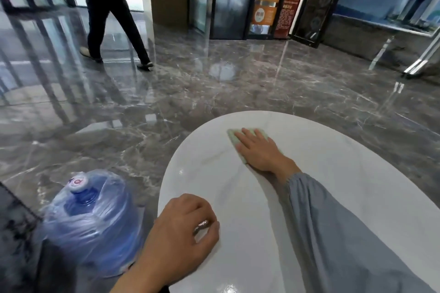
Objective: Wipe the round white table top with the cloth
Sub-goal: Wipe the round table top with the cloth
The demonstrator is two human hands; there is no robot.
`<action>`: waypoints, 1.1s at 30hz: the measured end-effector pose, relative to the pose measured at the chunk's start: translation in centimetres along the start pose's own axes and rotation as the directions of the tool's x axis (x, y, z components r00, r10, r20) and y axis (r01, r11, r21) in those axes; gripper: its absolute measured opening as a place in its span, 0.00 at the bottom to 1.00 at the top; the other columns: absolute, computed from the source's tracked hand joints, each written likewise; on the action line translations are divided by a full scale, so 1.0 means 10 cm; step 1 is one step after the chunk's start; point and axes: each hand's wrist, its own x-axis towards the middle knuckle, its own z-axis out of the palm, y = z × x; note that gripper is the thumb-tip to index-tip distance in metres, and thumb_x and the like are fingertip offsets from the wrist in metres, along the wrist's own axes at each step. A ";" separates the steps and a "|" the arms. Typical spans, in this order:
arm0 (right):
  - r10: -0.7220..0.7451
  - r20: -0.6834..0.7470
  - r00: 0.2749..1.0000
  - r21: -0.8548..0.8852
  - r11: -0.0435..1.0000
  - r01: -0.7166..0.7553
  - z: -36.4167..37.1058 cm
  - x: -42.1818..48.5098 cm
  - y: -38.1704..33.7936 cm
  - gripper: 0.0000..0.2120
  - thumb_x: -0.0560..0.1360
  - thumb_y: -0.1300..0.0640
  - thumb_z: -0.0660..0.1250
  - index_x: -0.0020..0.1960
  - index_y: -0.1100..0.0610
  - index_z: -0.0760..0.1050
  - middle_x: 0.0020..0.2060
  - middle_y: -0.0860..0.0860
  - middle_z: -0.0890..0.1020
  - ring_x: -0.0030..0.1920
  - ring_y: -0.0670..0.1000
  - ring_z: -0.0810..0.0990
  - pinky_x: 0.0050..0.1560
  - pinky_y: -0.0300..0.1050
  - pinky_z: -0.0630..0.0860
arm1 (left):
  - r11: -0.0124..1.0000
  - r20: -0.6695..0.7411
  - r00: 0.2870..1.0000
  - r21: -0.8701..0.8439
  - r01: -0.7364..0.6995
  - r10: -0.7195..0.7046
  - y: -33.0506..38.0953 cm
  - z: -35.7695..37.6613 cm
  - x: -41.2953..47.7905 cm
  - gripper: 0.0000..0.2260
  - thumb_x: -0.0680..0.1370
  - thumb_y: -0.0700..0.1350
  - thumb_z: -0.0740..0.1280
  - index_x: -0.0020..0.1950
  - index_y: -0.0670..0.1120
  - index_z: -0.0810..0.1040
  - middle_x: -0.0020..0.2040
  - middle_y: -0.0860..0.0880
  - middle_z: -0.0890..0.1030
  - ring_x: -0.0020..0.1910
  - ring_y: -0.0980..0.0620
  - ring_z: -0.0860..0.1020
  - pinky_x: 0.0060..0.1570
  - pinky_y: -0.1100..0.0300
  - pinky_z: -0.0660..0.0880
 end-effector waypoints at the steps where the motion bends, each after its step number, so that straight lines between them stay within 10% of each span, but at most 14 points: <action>1: 0.079 -0.016 0.997 0.014 0.997 -0.079 -0.03 0.09 0.08 0.27 0.85 0.38 0.41 0.83 0.37 0.47 0.84 0.41 0.46 0.83 0.54 0.42 0.79 0.64 0.43 | 1.000 0.000 1.000 -0.003 0.002 -0.002 0.00 0.00 -0.01 0.03 0.77 0.52 0.70 0.44 0.56 0.80 0.47 0.63 0.78 0.50 0.61 0.77 0.52 0.57 0.74; 5: 0.179 -0.005 0.984 0.030 0.983 -0.179 -0.06 0.41 -0.06 0.27 0.85 0.41 0.41 0.83 0.38 0.44 0.84 0.41 0.43 0.83 0.57 0.39 0.78 0.69 0.39 | 1.000 -0.020 1.000 -0.017 -0.010 0.010 -0.02 0.00 -0.02 0.03 0.77 0.52 0.70 0.44 0.56 0.81 0.47 0.62 0.78 0.50 0.60 0.77 0.52 0.58 0.74; 17: -0.530 0.136 0.837 -0.123 0.830 0.545 0.35 -0.72 -1.01 0.25 0.87 0.40 0.42 0.82 0.33 0.41 0.82 0.36 0.40 0.81 0.47 0.31 0.76 0.52 0.32 | 0.995 -0.105 0.992 -0.061 -0.081 0.075 0.01 -0.03 -0.06 0.06 0.77 0.46 0.72 0.42 0.49 0.77 0.42 0.56 0.75 0.44 0.54 0.74 0.47 0.54 0.73; 28: 0.059 0.044 0.997 -0.067 0.996 -0.056 0.10 -0.24 -0.25 0.27 0.85 0.39 0.42 0.83 0.37 0.42 0.83 0.40 0.41 0.83 0.55 0.37 0.78 0.64 0.39 | 0.997 -0.047 0.999 -0.076 0.002 -0.005 0.01 -0.03 -0.03 0.07 0.77 0.48 0.71 0.42 0.53 0.74 0.40 0.60 0.72 0.42 0.57 0.72 0.46 0.60 0.71; 33: -0.166 0.059 0.984 -0.070 0.983 0.170 0.35 -0.62 -0.84 0.26 0.85 0.38 0.41 0.82 0.35 0.40 0.83 0.40 0.40 0.82 0.52 0.35 0.78 0.63 0.36 | 0.999 -0.009 1.000 -0.041 -0.004 0.004 -0.03 -0.04 -0.02 0.06 0.77 0.49 0.71 0.43 0.53 0.75 0.40 0.59 0.72 0.43 0.56 0.72 0.47 0.55 0.72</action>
